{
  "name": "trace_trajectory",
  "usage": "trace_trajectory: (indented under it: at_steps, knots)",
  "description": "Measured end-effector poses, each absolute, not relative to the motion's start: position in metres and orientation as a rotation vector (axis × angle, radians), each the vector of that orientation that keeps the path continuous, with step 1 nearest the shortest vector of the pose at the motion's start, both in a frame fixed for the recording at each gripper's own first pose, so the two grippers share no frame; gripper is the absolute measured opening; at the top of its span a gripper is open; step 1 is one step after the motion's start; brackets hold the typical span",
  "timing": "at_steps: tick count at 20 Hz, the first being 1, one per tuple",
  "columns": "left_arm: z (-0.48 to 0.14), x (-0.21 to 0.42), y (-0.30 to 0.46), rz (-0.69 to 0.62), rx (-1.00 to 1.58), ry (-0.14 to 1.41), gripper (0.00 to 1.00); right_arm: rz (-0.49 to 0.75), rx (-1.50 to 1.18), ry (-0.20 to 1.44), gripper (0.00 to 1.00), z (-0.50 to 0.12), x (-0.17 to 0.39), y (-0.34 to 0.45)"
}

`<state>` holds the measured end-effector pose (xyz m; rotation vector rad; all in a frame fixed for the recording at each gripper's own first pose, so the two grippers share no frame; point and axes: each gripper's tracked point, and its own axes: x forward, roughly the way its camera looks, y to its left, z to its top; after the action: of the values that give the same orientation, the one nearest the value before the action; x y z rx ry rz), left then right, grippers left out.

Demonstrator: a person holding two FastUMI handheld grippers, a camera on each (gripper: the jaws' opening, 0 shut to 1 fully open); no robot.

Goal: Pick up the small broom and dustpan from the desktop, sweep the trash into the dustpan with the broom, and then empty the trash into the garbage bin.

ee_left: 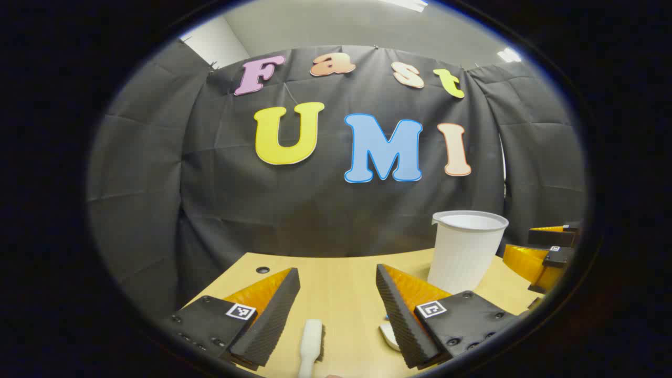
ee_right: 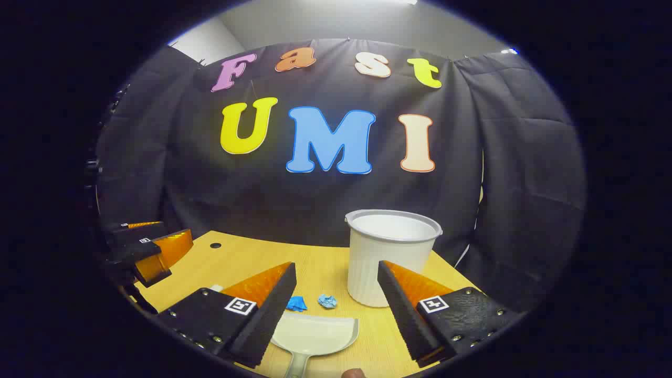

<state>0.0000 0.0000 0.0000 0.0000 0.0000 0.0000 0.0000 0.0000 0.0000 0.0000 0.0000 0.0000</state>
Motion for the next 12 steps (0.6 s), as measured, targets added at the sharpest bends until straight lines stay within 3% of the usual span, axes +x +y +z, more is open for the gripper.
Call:
trace_trajectory:
  at_steps: [12]
  knots:
    - [-0.014,0.004,0.014,0.031,-0.012,0.027,0.95,0.006,-0.011,0.04,0.97,-0.011,0.002,0.005]
